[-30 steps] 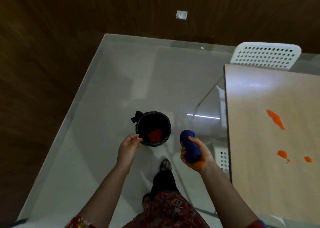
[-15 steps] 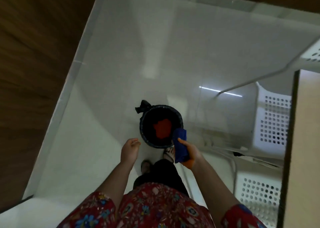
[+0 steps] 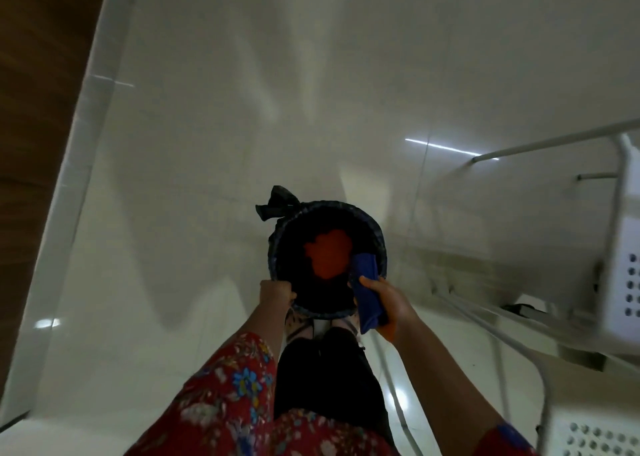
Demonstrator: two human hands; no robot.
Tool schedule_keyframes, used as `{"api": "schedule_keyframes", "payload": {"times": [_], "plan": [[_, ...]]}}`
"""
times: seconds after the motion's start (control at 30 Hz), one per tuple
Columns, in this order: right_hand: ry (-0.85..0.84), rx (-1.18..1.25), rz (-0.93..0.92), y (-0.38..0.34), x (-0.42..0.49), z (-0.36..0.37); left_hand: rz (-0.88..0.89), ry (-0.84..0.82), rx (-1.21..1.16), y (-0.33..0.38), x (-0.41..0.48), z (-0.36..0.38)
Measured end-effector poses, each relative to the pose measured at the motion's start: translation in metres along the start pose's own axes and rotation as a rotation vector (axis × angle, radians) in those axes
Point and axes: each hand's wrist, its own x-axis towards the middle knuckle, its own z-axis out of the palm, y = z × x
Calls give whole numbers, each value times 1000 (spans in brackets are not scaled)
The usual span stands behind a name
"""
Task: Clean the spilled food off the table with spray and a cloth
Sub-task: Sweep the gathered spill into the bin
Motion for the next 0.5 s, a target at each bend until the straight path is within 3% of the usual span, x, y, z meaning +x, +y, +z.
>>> {"api": "schedule_keyframes", "payload": {"times": [0.27,0.5], "plan": [[-13,1,-70,-6,-27,-13,-4,-69,69,-1,-15,3],[-9,11,-113,-2,-82,-20,438,58,345,9,-107,37]]}}
